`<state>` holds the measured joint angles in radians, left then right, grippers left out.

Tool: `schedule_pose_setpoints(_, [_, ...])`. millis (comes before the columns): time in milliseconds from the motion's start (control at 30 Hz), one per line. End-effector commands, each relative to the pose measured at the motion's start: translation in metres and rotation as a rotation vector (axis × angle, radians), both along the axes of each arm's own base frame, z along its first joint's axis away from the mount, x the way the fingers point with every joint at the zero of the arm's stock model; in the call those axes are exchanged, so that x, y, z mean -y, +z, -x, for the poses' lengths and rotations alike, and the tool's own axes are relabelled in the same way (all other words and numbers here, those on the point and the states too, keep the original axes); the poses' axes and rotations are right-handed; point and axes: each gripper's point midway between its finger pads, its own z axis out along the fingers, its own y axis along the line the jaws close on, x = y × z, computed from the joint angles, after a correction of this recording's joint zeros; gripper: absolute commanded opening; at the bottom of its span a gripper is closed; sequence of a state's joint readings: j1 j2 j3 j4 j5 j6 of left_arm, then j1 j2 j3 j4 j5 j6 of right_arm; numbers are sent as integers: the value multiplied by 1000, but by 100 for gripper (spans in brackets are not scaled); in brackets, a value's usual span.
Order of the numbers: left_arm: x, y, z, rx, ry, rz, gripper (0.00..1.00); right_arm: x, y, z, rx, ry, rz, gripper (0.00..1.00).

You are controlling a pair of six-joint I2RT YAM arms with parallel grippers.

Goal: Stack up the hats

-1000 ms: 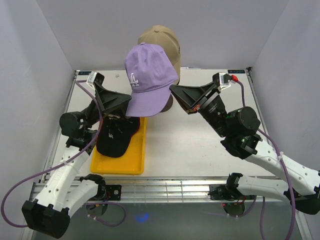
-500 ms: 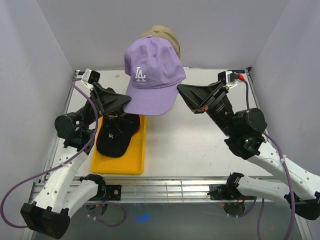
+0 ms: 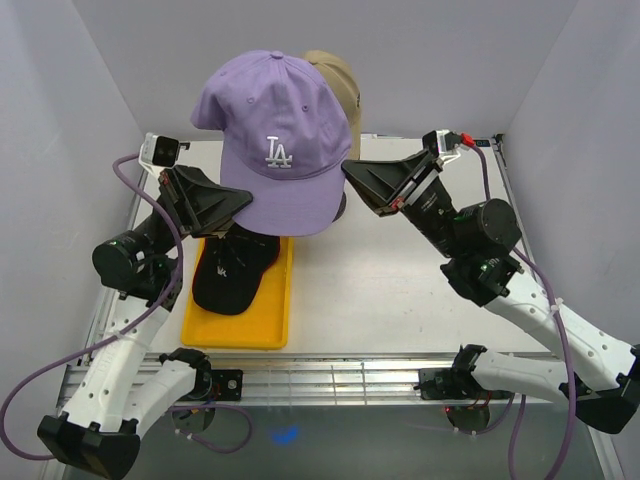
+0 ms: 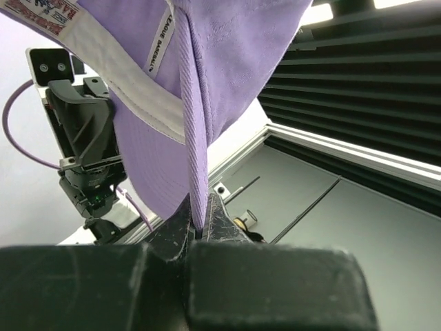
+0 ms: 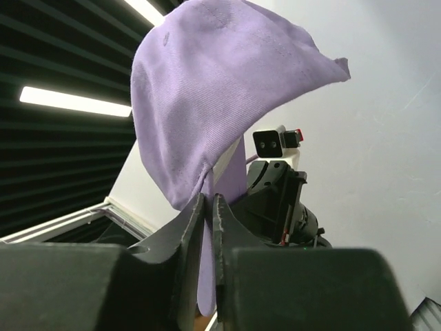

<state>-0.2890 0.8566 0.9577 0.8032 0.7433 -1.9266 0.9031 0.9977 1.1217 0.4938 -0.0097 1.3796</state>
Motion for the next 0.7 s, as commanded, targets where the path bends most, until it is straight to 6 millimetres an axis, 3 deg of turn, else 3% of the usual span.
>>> schedule_pose_setpoints(0, [1, 6, -1, 38, 13, -1, 0, -7, 23, 25, 103, 105, 12, 19])
schedule_pose_setpoints(33, [0, 8, 1, 47, 10, 9, 0, -11, 22, 25, 105, 118, 21, 25])
schedule_pose_setpoints(133, [-2, 14, -1, 44, 19, 33, 0, -12, 23, 27, 112, 129, 9, 59])
schedule_pose_setpoints(267, [-5, 18, -7, 24, 38, 60, 0, -12, 12, 28, 90, 151, -4, 72])
schedule_pose_setpoints(500, [-6, 20, -24, -5, 69, 91, 0, -18, -1, 27, 61, 175, 12, 72])
schedule_pose_setpoints(667, [-1, 29, -38, -5, 67, 87, 0, -20, 1, 23, 48, 170, 15, 49])
